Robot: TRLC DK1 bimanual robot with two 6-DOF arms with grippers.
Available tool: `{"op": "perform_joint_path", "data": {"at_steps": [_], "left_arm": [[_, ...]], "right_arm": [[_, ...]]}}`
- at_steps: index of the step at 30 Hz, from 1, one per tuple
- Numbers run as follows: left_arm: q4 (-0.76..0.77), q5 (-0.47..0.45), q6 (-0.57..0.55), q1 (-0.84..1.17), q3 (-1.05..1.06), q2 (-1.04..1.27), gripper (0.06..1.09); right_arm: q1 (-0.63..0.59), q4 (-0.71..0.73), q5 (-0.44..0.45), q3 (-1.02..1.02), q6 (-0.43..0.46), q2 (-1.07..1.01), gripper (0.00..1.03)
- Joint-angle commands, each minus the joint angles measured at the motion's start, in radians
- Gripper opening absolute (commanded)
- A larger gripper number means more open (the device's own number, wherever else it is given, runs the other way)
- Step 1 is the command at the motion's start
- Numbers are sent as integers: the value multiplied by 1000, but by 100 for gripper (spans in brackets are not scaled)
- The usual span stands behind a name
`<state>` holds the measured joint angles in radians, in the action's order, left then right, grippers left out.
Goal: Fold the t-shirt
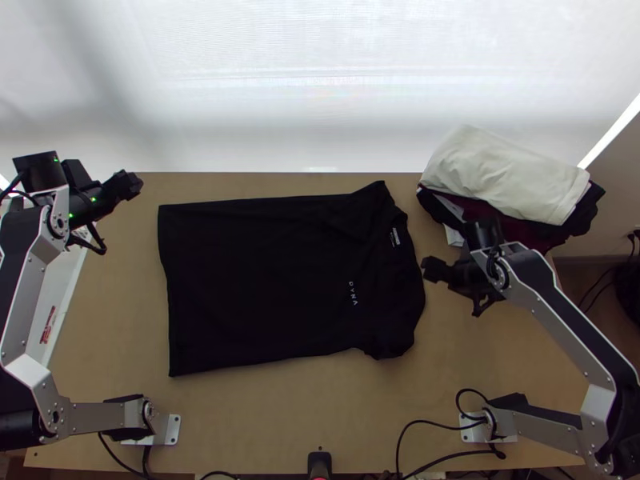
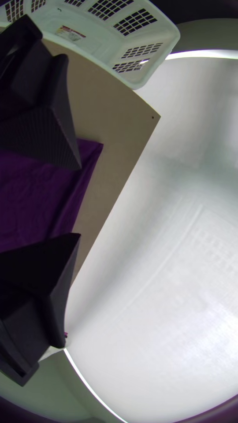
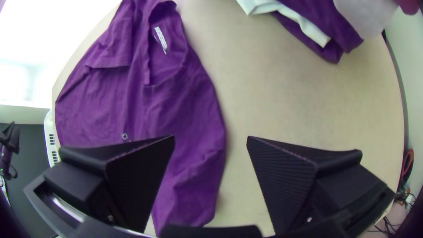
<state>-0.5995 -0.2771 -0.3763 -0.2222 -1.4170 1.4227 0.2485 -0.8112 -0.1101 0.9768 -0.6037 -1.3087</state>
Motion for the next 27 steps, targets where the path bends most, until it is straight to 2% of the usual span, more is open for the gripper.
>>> {"op": "perform_joint_path", "data": {"at_steps": [1, 5, 6, 9, 10, 22, 25, 27], "left_arm": [[-69, -10, 13, 27, -30, -44, 78], [-192, -4, 73, 67, -54, -61, 77], [-212, 1, 82, 76, -54, -67, 77], [-223, 10, 83, 81, -42, -90, 77], [-229, 12, 83, 81, -42, -94, 77], [-293, 42, 96, 84, -62, -151, 77], [-302, 47, 96, 89, -63, -162, 77], [-307, 53, 94, 92, -63, -168, 77]], "right_arm": [[12, -8, -33, -79, -34, 23, 64], [40, 6, -46, -139, -34, 23, 63], [43, 24, -49, -155, -34, 25, 60], [46, 119, -51, -204, -31, 25, 39], [46, 159, -51, -219, -33, 22, 39], [48, 265, -54, -254, -10, -55, 39], [54, 274, -54, -250, -8, -66, 46], [55, 284, -54, -250, -5, -72, 46]]}}
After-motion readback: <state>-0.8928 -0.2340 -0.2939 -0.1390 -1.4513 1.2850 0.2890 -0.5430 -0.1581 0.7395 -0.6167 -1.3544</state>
